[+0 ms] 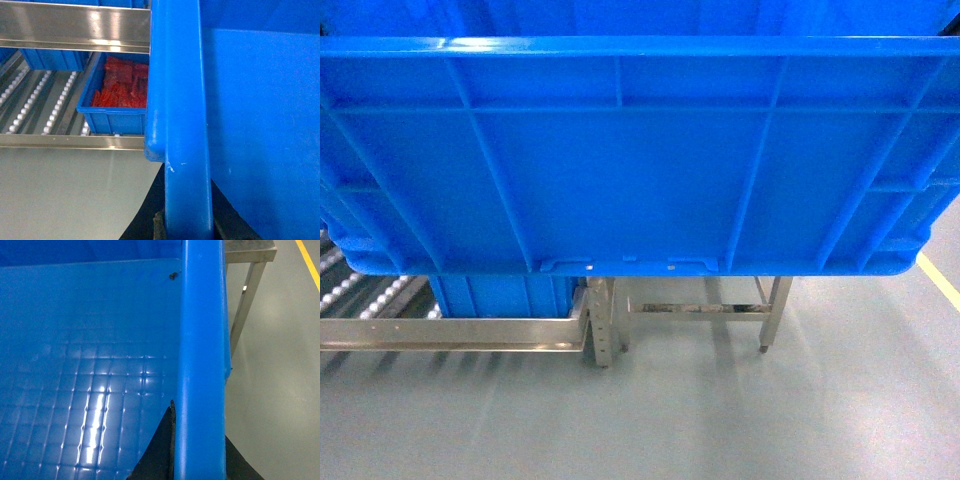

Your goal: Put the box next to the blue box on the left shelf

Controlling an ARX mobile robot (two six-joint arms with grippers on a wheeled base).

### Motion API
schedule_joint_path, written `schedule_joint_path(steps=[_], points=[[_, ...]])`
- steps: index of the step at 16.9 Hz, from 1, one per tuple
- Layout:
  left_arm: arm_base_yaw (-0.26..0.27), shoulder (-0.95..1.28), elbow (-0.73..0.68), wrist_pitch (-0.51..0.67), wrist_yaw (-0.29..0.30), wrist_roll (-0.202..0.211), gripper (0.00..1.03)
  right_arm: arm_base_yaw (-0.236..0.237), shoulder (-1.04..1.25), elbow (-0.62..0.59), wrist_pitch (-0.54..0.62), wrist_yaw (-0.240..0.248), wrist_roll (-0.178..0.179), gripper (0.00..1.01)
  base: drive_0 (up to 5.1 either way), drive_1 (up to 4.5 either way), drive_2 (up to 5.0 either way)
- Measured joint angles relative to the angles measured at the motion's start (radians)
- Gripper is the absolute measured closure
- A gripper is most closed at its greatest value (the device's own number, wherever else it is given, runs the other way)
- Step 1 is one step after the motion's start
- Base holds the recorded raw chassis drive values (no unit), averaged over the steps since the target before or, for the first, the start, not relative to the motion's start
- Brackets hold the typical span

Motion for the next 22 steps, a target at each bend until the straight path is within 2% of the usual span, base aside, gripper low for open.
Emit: schedule_joint_path(steps=[22], points=[[0.000,0.000,-0.001,-0.003,0.000,-0.002,0.97,0.000,0.000,0.000,-0.003,0.001,0.000,0.94,-5.0,2.44,2.4]])
